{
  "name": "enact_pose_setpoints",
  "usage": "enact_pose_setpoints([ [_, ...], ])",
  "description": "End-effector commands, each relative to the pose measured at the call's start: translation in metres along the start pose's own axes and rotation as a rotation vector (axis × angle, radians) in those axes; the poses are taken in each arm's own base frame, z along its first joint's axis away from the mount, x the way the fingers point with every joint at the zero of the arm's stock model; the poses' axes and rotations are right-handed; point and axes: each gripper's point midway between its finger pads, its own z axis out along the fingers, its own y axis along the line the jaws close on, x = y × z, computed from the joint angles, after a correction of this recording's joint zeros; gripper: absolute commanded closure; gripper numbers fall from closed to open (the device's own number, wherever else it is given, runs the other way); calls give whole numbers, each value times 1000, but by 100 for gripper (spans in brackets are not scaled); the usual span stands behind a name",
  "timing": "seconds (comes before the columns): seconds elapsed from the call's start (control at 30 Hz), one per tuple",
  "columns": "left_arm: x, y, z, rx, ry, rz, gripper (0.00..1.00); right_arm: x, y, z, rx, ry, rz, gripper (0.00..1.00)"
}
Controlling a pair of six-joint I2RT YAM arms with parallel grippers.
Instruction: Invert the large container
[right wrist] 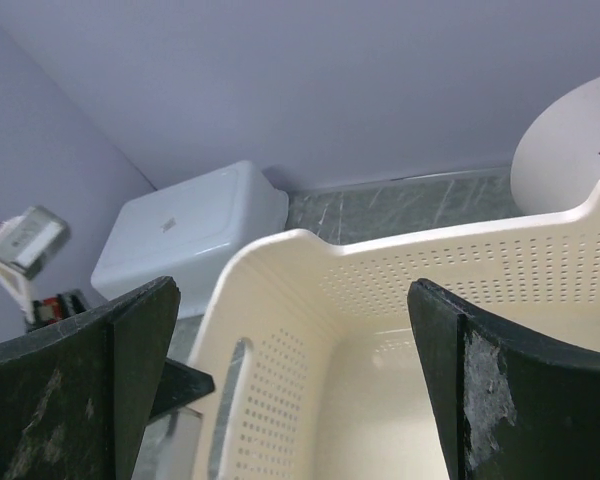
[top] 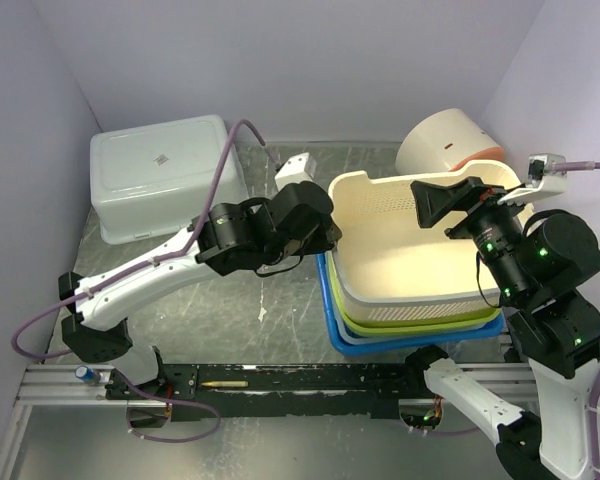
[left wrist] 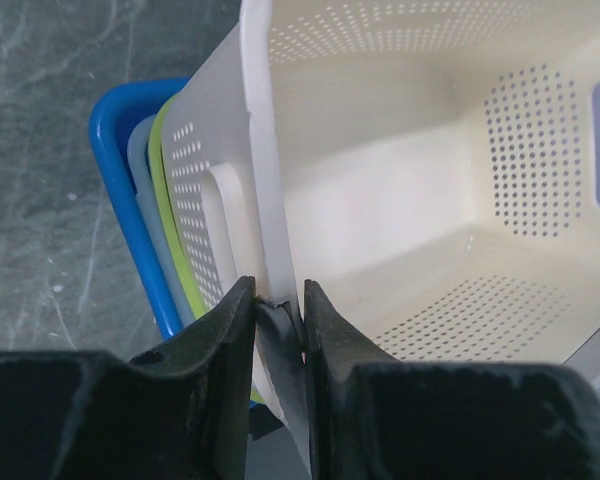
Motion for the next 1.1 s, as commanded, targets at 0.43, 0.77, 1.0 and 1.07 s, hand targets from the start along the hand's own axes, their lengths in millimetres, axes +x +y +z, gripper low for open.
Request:
enact_pose_setpoints([
  [0.43,-68,-26,-42,121,-226,99,94,-14,-57,-15,305,-8,-157,0],
  [0.77,-81,-16,-50,81,-276,117,93,9,-149,-38,897,209,-457,0],
  [1.0,-79,-10,-47,65,-282,126,93,18,-155,-33,951,274,-514,1],
  [1.07,-76,-7,-44,51,-279,134,93,24,-156,-31,949,306,-521,2],
])
